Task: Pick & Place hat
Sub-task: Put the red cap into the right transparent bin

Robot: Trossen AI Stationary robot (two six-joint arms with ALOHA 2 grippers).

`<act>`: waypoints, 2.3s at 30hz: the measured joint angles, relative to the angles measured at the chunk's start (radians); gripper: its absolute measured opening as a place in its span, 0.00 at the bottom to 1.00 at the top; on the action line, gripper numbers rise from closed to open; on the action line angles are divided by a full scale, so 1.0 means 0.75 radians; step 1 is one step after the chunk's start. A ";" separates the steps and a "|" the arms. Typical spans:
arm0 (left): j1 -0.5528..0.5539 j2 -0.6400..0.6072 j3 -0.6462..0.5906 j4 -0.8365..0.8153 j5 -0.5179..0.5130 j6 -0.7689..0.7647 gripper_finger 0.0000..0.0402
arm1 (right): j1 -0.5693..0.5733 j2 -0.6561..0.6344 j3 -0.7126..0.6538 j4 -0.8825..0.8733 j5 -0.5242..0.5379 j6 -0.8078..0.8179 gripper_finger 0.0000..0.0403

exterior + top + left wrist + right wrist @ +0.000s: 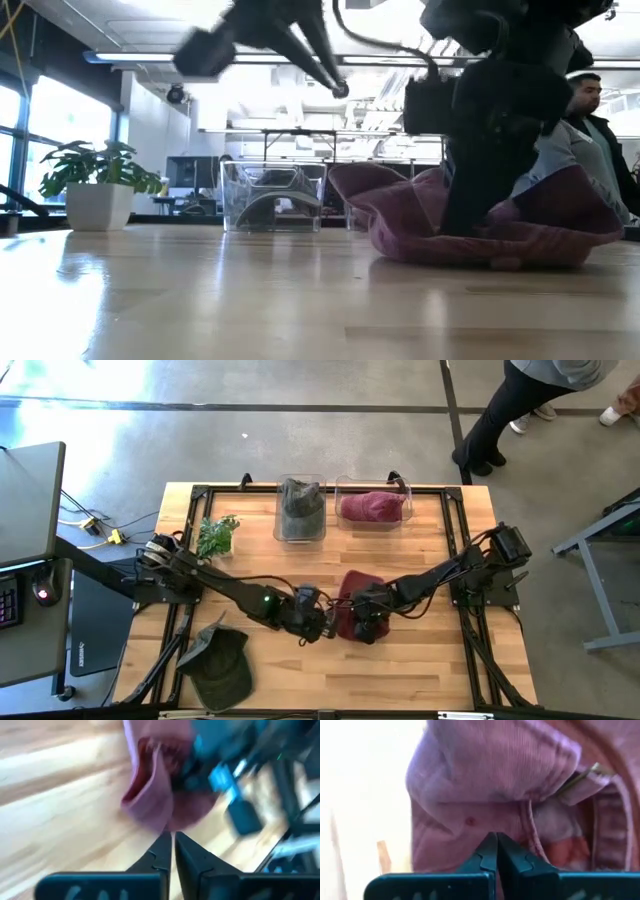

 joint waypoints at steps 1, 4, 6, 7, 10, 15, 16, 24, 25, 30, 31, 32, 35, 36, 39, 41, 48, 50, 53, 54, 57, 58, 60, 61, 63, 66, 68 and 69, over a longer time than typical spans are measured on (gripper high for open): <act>-0.001 -0.001 0.010 -0.040 0.042 0.013 0.06 | 0.000 -0.011 0.000 0.000 0.008 -0.004 0.00; 0.005 0.001 -0.037 -0.019 0.143 -0.003 0.17 | 0.000 -0.044 0.000 -0.025 0.041 -0.026 0.00; 0.009 0.002 -0.096 0.045 0.177 -0.036 0.27 | 0.000 -0.068 0.000 -0.036 0.052 -0.037 0.00; 0.009 0.002 -0.128 0.096 0.178 -0.046 0.32 | 0.000 -0.079 0.000 -0.038 0.052 -0.050 0.00; 0.008 0.002 -0.232 0.323 0.142 -0.052 0.48 | 0.000 -0.094 0.001 -0.038 0.052 -0.082 0.00; 0.028 0.036 -0.329 0.505 0.009 -0.049 0.60 | 0.000 -0.097 0.001 -0.044 0.040 -0.095 0.00; 0.037 0.044 -0.329 0.501 -0.013 -0.048 0.60 | 0.000 -0.097 0.001 -0.046 0.032 -0.095 0.00; 0.088 0.117 -0.327 0.623 0.037 0.024 0.53 | 0.001 -0.149 0.000 -0.148 -0.008 -0.133 0.00; 0.089 0.122 -0.327 0.651 0.056 0.059 0.52 | 0.001 -0.159 0.000 -0.151 -0.013 -0.143 0.00; 0.105 0.122 -0.325 0.733 0.059 0.182 0.40 | 0.001 -0.185 0.001 -0.166 -0.078 -0.199 0.00; 0.112 0.122 -0.327 0.721 0.058 0.182 0.36 | 0.002 -0.185 0.001 -0.169 -0.078 -0.205 0.00; 0.115 0.122 -0.327 0.701 0.057 0.182 0.31 | 0.002 -0.185 -0.001 -0.170 -0.077 -0.210 0.00; 0.132 0.122 -0.328 0.696 0.053 0.204 0.14 | 0.002 -0.184 -0.044 -0.049 -0.060 -0.209 0.00; 0.132 0.122 -0.328 0.696 0.062 0.208 0.07 | 0.002 -0.184 -0.070 0.009 -0.060 -0.201 0.00; 0.131 0.110 -0.308 0.672 0.076 0.207 0.04 | -0.001 -0.184 -0.164 0.236 -0.053 -0.161 0.00; 0.130 0.106 -0.271 0.685 0.084 0.215 0.05 | -0.002 -0.184 -0.229 0.379 0.000 -0.118 0.00; 0.131 0.104 -0.124 0.593 0.126 0.321 0.02 | -0.039 -0.184 -0.376 0.704 0.038 -0.017 0.00; 0.131 0.104 -0.089 0.517 0.125 0.321 0.02 | -0.047 -0.184 -0.397 0.761 0.037 -0.017 0.00; 0.132 0.104 -0.041 0.410 0.126 0.316 0.02 | -0.065 -0.184 -0.414 0.778 0.035 -0.024 0.00; 0.132 0.104 -0.027 0.381 0.126 0.309 0.01 | -0.070 -0.183 -0.417 0.780 0.036 -0.026 0.00; 0.132 0.104 0.012 0.312 0.127 0.264 0.01 | -0.082 -0.154 -0.419 0.777 0.037 -0.030 0.00; 0.136 0.104 0.028 0.279 0.127 0.243 0.01 | -0.082 -0.133 -0.419 0.775 0.033 -0.032 0.00; 0.141 0.104 0.055 0.211 0.131 0.216 0.01 | -0.081 -0.081 -0.413 0.776 0.025 -0.031 0.00; 0.142 0.104 0.070 0.171 0.132 0.205 0.01 | -0.081 -0.055 -0.408 0.772 0.022 -0.030 0.00; 0.151 0.104 0.094 0.107 0.133 0.199 0.01 | -0.081 -0.009 -0.396 0.768 0.025 -0.028 0.00; 0.157 0.104 0.122 0.030 0.155 0.169 0.01 | -0.081 0.015 -0.377 0.737 0.049 -0.004 0.00; 0.158 0.105 0.142 -0.006 0.152 0.169 0.00 | -0.081 0.009 -0.373 0.723 0.061 0.003 0.00; 0.158 0.105 0.149 -0.022 0.152 0.169 0.00 | -0.081 -0.003 -0.370 0.708 0.060 0.000 0.00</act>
